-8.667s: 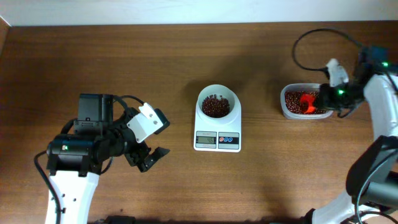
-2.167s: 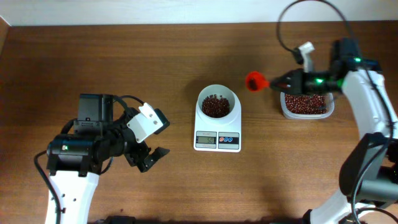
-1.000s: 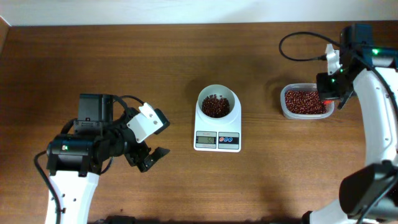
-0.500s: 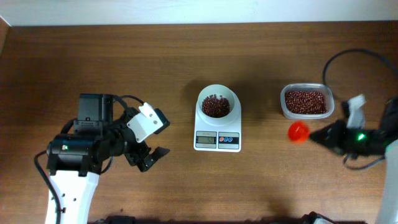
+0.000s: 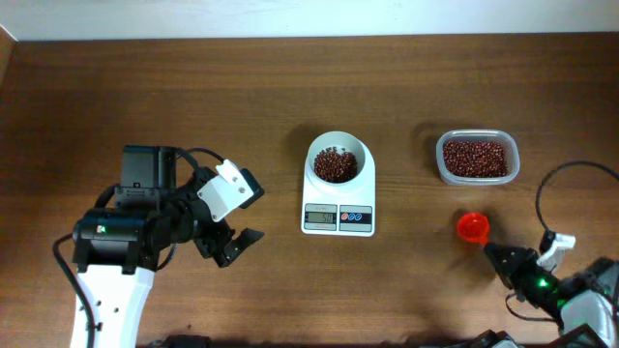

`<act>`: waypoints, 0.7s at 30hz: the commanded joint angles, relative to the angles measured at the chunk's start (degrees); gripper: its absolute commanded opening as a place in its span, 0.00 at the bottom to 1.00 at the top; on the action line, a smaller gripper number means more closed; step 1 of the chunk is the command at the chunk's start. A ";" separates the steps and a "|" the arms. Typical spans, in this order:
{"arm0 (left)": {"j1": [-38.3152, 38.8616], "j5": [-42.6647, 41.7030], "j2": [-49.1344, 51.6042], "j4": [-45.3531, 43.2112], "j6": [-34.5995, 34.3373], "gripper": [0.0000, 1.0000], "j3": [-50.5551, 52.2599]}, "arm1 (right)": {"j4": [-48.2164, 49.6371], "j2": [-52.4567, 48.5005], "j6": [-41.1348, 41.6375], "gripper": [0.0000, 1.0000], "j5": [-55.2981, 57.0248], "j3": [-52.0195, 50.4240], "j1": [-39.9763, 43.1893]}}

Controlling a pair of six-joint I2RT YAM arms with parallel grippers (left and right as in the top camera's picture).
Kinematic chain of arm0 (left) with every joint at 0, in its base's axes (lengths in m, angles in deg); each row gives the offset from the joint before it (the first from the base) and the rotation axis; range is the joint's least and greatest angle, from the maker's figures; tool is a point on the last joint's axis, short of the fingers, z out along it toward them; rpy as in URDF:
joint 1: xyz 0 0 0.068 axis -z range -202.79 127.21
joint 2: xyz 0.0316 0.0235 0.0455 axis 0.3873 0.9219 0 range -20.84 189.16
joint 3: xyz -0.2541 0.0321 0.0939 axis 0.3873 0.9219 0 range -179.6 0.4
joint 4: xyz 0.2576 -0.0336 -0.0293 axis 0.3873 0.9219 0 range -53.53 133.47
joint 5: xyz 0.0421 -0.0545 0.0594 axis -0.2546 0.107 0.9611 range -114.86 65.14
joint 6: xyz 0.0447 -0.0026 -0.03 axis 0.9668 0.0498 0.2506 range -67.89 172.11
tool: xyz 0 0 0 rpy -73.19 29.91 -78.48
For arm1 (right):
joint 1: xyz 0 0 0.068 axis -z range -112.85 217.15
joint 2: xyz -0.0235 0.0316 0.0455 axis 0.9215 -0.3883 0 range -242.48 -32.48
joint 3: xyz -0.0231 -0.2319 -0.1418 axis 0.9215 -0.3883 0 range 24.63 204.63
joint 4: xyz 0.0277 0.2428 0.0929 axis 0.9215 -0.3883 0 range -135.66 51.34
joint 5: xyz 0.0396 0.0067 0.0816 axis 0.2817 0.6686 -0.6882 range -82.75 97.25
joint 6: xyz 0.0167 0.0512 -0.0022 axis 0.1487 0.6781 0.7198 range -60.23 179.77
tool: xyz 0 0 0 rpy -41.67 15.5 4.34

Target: Scoop and weigh 50g on scale

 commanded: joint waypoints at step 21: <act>-0.28 -0.96 -0.17 0.07 0.74 0.99 -0.44 | 0.48 0.11 18.75 0.99 25.59 -2.34 1.22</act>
